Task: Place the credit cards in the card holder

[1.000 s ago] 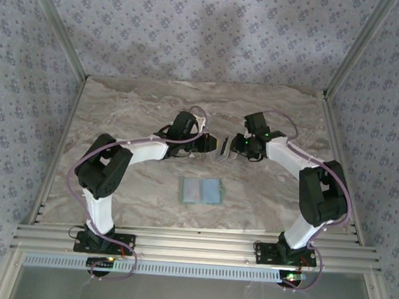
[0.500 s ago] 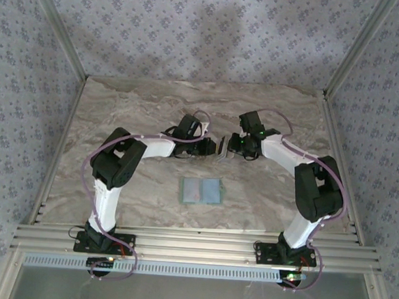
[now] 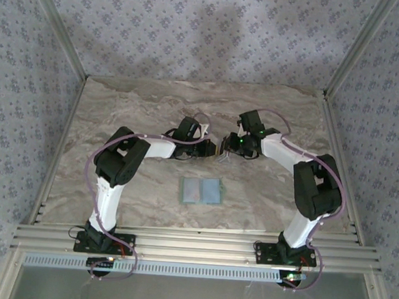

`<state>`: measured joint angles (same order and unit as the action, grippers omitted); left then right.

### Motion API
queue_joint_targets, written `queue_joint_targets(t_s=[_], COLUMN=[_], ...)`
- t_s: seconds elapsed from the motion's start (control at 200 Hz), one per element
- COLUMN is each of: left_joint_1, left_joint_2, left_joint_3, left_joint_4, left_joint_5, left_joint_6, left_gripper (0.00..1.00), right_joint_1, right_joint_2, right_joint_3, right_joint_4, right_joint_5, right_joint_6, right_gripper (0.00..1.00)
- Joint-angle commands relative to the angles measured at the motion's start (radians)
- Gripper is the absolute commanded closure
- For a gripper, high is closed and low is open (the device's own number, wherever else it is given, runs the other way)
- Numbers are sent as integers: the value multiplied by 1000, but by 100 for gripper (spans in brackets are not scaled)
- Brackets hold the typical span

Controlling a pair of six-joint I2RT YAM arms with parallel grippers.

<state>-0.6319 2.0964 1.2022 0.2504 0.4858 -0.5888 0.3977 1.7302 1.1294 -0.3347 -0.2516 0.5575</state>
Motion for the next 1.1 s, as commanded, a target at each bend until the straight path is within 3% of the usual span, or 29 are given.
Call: queue_joint_targets(t_s=[0.0, 0.595, 1.094], left_joint_1=[-3, -2, 15], left_joint_2=[29, 51, -66], left_joint_3=[-10, 0, 10], left_joint_4=[6, 21, -40], left_joint_5=[23, 28, 12], left_joint_6=[-3, -19, 3], left_gripper=[87, 87, 88], right_joint_1=[-5, -7, -26], right_joint_2=[41, -59, -140], right_joint_3=[18, -16, -60], right_joint_4=[42, 24, -78], right_joint_5=[-109, -82, 28], right_joint_6=[8, 18, 4], right_gripper=[75, 83, 100])
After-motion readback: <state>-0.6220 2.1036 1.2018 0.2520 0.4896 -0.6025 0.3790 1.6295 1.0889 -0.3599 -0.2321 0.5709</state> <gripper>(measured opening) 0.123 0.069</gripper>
